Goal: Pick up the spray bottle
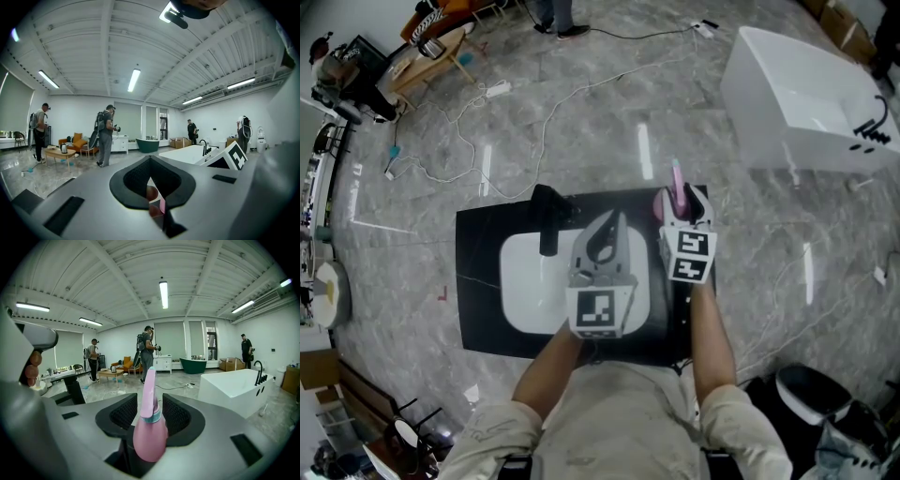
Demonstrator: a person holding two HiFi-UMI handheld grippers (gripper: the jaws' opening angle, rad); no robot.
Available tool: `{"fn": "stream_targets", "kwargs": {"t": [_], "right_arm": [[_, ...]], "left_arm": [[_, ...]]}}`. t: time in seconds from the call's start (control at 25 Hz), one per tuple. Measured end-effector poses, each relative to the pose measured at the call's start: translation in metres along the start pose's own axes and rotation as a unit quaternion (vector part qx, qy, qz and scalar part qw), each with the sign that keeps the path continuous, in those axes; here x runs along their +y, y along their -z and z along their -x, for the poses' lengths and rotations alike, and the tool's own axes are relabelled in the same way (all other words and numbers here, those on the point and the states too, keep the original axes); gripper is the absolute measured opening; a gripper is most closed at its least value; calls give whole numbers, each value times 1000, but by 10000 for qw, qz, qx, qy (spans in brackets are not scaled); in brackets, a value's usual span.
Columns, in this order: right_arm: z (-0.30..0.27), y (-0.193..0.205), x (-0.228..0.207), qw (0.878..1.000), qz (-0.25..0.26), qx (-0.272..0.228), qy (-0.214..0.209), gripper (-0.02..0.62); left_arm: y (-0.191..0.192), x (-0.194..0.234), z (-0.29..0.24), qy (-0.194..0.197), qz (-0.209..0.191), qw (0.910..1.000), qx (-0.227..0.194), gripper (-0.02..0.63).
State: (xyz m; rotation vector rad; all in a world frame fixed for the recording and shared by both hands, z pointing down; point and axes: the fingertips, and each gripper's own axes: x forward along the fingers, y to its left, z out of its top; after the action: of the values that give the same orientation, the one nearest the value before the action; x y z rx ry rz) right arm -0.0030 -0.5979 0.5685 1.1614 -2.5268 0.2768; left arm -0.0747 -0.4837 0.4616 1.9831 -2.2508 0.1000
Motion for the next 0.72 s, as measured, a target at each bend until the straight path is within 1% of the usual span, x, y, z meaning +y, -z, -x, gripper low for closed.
{"fn": "stream_targets", "kwargs": {"t": [0.16,0.28,0.72], "right_arm": [[-3,1,1,10000,37,41,0,172],[-4,2,-1,9999,67,50,63,133],[-6,1,0,9999,91,-38,75,127]], "left_arm": [[3,2,1,3,-61,10000,58,2],[4,3,1,-12,-62,10000,61,2],[10,9,1,-22,-79,9999,121,2]]}}
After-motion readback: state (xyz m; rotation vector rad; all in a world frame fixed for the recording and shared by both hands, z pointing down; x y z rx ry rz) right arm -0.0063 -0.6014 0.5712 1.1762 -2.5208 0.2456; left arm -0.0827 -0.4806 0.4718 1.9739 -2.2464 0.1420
